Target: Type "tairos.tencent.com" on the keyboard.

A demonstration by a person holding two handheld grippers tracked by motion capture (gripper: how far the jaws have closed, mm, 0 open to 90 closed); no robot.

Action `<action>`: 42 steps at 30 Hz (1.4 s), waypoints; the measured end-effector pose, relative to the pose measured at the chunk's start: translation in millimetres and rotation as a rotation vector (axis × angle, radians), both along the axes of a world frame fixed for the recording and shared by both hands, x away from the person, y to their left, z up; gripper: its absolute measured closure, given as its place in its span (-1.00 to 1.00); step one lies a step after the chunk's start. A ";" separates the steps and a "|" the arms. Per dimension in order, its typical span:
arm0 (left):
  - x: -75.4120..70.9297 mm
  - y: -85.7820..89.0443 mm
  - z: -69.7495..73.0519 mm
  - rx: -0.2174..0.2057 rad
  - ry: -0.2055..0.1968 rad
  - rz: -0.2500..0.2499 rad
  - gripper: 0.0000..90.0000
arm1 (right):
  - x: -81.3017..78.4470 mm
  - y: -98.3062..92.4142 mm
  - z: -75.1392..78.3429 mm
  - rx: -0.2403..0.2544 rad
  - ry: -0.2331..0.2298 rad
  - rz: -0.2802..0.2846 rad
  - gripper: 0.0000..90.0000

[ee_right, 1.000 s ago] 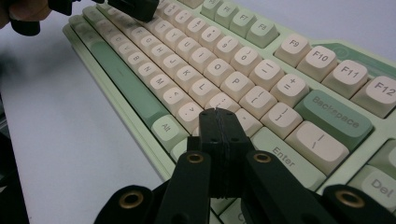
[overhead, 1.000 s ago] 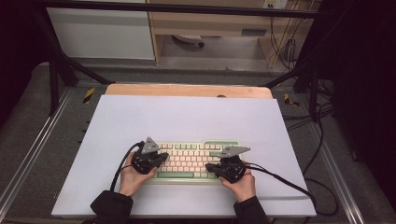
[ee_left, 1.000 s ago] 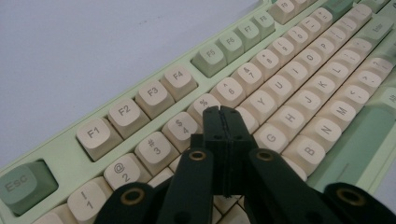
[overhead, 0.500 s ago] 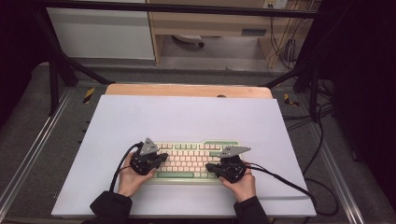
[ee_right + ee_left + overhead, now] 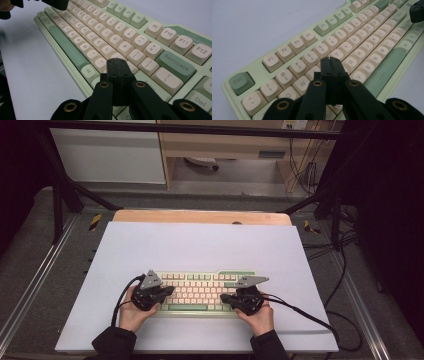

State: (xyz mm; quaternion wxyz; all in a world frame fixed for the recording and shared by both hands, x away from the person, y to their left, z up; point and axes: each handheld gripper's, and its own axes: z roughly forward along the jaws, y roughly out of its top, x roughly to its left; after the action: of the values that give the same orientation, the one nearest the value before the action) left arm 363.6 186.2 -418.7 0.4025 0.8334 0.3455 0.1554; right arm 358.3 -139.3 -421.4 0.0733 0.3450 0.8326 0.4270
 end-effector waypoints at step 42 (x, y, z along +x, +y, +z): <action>-14.5 37.7 -5.5 -0.032 0.019 0.024 0.99 | 29.2 34.0 1.5 -0.007 -0.008 -0.031 1.00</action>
State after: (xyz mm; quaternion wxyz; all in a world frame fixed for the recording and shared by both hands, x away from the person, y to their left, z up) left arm 349.1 223.9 -424.2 0.4105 0.8242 0.3614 0.1469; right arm 387.5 -105.3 -419.8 0.0844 0.3559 0.8285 0.4241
